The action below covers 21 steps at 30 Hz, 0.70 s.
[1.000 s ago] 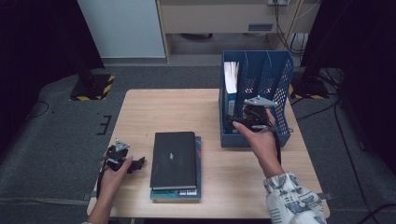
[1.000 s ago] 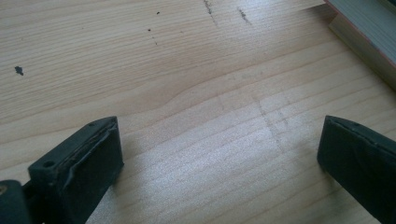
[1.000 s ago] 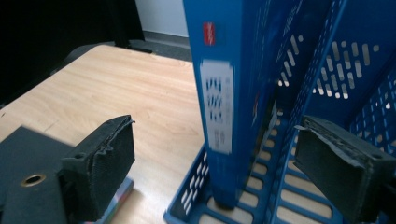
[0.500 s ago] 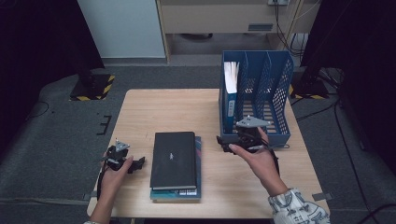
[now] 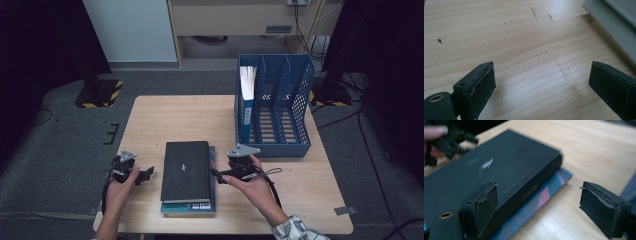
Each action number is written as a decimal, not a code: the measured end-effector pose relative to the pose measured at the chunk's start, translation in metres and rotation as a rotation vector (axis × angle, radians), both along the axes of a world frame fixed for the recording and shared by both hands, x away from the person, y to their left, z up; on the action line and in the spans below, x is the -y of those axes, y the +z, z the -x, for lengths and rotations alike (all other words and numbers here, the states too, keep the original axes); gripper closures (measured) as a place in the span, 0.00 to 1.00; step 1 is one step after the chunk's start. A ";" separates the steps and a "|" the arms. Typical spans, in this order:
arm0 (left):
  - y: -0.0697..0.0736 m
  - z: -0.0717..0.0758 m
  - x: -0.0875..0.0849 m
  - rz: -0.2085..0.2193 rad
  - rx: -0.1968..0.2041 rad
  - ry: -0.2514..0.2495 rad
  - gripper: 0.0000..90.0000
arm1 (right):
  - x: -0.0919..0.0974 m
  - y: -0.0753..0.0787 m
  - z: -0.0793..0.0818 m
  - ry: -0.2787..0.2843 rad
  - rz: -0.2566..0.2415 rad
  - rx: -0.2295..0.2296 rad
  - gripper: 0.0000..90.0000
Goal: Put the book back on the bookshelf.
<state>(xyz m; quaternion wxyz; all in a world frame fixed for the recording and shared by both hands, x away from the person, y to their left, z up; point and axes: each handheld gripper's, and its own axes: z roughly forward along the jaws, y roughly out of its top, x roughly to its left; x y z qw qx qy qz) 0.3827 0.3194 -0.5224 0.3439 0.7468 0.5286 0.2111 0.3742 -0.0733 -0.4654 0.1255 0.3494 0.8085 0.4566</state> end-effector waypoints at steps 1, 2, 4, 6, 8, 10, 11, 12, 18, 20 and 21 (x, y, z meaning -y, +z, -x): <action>0.003 0.001 0.000 0.021 0.020 -0.002 0.07 | -0.001 -0.003 0.000 -0.003 -0.002 -0.007 0.16; 0.007 0.003 0.000 0.041 0.043 -0.009 0.07 | -0.003 -0.006 0.001 -0.007 -0.016 -0.030 0.16; 0.016 0.008 0.000 0.094 0.083 -0.025 0.09 | -0.007 -0.011 0.003 -0.005 -0.033 -0.053 0.16; 0.024 0.012 0.001 0.139 0.108 -0.034 0.10 | -0.010 -0.015 0.005 0.002 -0.026 -0.056 0.16; 0.031 0.015 0.005 0.134 0.103 -0.051 0.11 | -0.013 -0.017 0.007 0.014 -0.022 -0.065 0.15; 0.037 0.018 0.007 0.147 0.109 -0.062 0.12 | -0.015 -0.016 0.008 0.029 -0.025 -0.059 0.15; 0.043 0.020 0.010 0.160 0.110 -0.078 0.12 | -0.016 -0.016 0.008 0.036 -0.028 -0.060 0.14; 0.046 0.021 0.012 0.166 0.111 -0.088 0.13 | -0.017 -0.015 0.009 0.043 -0.034 -0.064 0.14; 0.058 0.019 0.045 0.143 0.060 -0.198 0.17 | -0.022 -0.018 0.007 0.066 -0.030 -0.066 0.13; 0.055 0.019 0.054 0.149 0.050 -0.211 0.18 | -0.024 -0.021 0.008 0.072 -0.016 -0.071 0.13; 0.053 0.018 0.059 0.131 0.045 -0.224 0.19 | -0.025 -0.021 0.008 0.074 -0.012 -0.073 0.13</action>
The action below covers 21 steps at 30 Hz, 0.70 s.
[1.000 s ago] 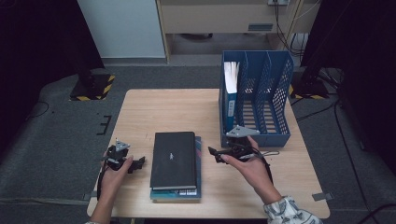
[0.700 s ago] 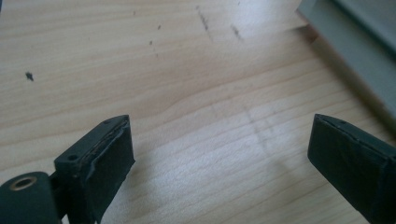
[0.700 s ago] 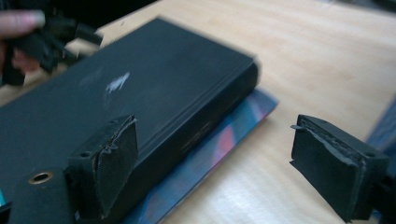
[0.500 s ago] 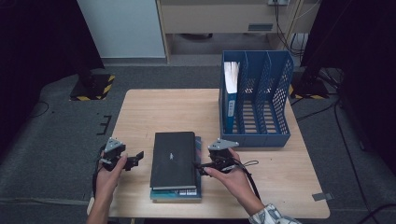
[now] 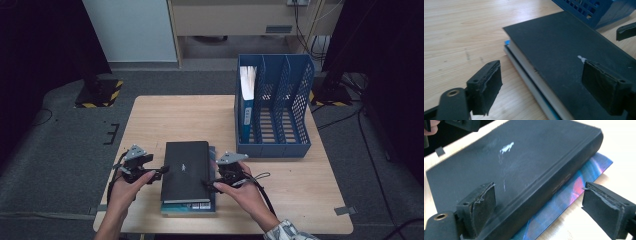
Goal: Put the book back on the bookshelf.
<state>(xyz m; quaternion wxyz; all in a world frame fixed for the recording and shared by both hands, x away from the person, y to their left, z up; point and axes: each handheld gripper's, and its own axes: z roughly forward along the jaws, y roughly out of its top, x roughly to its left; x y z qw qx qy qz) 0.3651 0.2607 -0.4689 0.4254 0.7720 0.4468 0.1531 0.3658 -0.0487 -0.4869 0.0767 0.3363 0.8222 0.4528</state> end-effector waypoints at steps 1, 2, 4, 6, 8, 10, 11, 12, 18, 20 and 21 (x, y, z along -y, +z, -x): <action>-0.002 -0.001 0.003 -0.007 -0.003 -0.009 0.20 | -0.001 -0.001 0.001 0.002 -0.003 -0.005 0.12; -0.003 -0.002 0.005 -0.008 -0.012 -0.014 0.20 | -0.002 -0.001 0.002 0.008 -0.005 -0.004 0.12; -0.006 -0.005 0.008 -0.015 -0.027 -0.021 0.20 | -0.003 -0.001 0.003 0.021 -0.006 -0.004 0.12; -0.009 -0.008 0.010 -0.010 -0.037 -0.018 0.21 | -0.003 -0.002 0.003 0.023 -0.010 -0.009 0.11; -0.011 -0.010 0.009 0.014 -0.051 -0.033 0.24 | -0.002 -0.002 0.002 0.019 -0.012 -0.007 0.11; -0.011 -0.012 0.010 0.042 -0.066 -0.060 0.28 | -0.001 -0.003 0.001 0.019 -0.016 -0.009 0.11; -0.011 -0.013 0.011 0.039 -0.066 -0.061 0.30 | -0.001 -0.003 0.001 0.017 -0.021 -0.013 0.11; -0.011 -0.013 0.012 0.034 -0.066 -0.060 0.29 | 0.000 -0.003 0.000 0.019 -0.022 -0.017 0.11; -0.005 -0.018 0.018 -0.032 -0.054 -0.083 0.29 | 0.002 -0.007 -0.002 0.012 -0.051 -0.043 0.10; -0.004 -0.022 0.021 -0.042 -0.060 -0.094 0.29 | 0.003 -0.008 -0.003 0.013 -0.062 -0.054 0.09; -0.004 -0.024 0.022 -0.040 -0.062 -0.098 0.29 | 0.004 -0.009 -0.003 0.012 -0.068 -0.061 0.09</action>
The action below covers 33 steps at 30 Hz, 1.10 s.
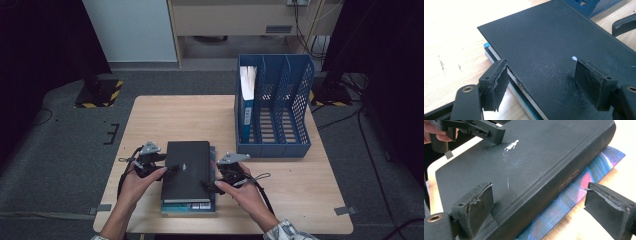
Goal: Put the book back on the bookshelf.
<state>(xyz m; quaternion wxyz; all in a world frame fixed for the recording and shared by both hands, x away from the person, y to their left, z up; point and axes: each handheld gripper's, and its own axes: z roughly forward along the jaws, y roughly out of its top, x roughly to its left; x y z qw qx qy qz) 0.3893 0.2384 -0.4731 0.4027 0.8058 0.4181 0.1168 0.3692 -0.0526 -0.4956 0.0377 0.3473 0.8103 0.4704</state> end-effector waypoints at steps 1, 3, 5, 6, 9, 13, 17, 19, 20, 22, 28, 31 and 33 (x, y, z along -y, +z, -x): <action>0.000 -0.003 0.003 -0.003 -0.003 -0.007 0.29 | 0.000 -0.001 0.000 -0.002 -0.005 0.000 0.09; 0.001 -0.007 0.007 -0.008 -0.007 -0.020 0.29 | 0.002 -0.002 -0.001 -0.002 -0.018 -0.012 0.08; 0.001 -0.010 0.010 -0.010 -0.011 -0.032 0.29 | 0.003 -0.003 -0.003 -0.002 -0.026 -0.031 0.07; 0.001 -0.012 0.011 -0.013 -0.010 -0.038 0.29 | 0.004 -0.004 -0.004 -0.002 -0.026 -0.031 0.07; 0.002 -0.015 0.017 -0.018 -0.013 -0.048 0.29 | 0.004 -0.005 -0.007 -0.008 -0.039 -0.046 0.07; 0.002 -0.018 0.023 -0.021 -0.018 -0.054 0.29 | 0.004 -0.008 -0.010 -0.010 -0.054 -0.070 0.03; 0.003 -0.021 0.026 -0.026 -0.027 -0.062 0.29 | 0.005 -0.011 -0.013 -0.015 -0.066 -0.083 0.00; 0.003 -0.021 0.025 -0.024 -0.025 -0.067 0.28 | 0.006 -0.012 -0.015 -0.027 -0.079 -0.097 0.00; 0.002 -0.021 0.024 -0.024 -0.021 -0.070 0.28 | 0.006 -0.013 -0.017 -0.028 -0.086 -0.103 0.00; 0.001 -0.020 0.024 -0.015 -0.023 -0.068 0.28 | 0.007 -0.015 -0.019 -0.034 -0.102 -0.130 0.00; -0.001 -0.018 0.023 0.004 -0.044 -0.068 0.23 | 0.008 -0.020 -0.025 -0.041 -0.140 -0.184 0.00; -0.002 -0.018 0.021 0.011 -0.049 -0.070 0.23 | 0.009 -0.022 -0.026 -0.044 -0.153 -0.197 0.00; -0.002 -0.017 0.020 0.022 -0.057 -0.071 0.23 | 0.009 -0.023 -0.027 -0.041 -0.159 -0.207 0.00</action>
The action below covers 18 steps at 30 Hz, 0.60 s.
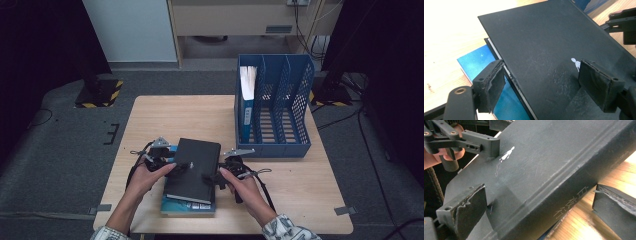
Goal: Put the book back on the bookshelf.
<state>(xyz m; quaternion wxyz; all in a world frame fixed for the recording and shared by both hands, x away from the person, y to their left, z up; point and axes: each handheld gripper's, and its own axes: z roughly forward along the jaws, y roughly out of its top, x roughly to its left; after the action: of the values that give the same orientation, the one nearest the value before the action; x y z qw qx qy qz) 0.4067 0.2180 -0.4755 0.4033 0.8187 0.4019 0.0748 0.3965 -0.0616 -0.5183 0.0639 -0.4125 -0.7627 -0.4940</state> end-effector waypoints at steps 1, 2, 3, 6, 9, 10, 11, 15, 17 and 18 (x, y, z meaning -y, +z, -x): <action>-0.001 0.000 -0.001 0.004 -0.001 -0.003 0.23 | 0.000 0.000 -0.001 0.000 -0.003 -0.005 0.00; -0.001 0.000 -0.002 0.010 -0.007 -0.005 0.22 | 0.000 -0.001 -0.001 -0.001 -0.008 -0.009 0.00; -0.002 0.000 -0.003 0.015 -0.010 -0.004 0.22 | 0.000 -0.002 -0.002 0.002 -0.012 -0.013 0.00; -0.003 0.001 -0.003 0.034 -0.027 -0.010 0.21 | 0.000 -0.003 -0.004 0.000 -0.022 -0.030 0.00; -0.004 0.000 -0.001 0.044 -0.044 -0.030 0.20 | 0.001 -0.005 -0.005 0.005 -0.034 -0.046 0.00; -0.004 0.000 0.000 0.045 -0.049 -0.030 0.20 | 0.001 -0.005 -0.006 0.007 -0.034 -0.047 0.00; -0.005 -0.001 0.000 0.047 -0.053 -0.034 0.20 | 0.001 -0.005 -0.006 0.006 -0.035 -0.048 0.00; -0.005 -0.001 -0.001 0.055 -0.057 -0.035 0.20 | 0.001 -0.007 -0.008 0.012 -0.049 -0.062 0.00; -0.005 -0.001 -0.001 0.056 -0.057 -0.037 0.20 | 0.000 -0.008 -0.009 0.015 -0.063 -0.071 0.00; -0.006 -0.001 -0.001 0.057 -0.057 -0.038 0.20 | -0.002 -0.009 -0.010 0.015 -0.068 -0.080 0.00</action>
<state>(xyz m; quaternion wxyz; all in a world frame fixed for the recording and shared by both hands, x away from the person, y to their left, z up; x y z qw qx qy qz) 0.4080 0.2190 -0.4811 0.4163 0.8161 0.3996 0.0325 0.4065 -0.0592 -0.5273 0.1123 -0.4237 -0.7454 -0.5023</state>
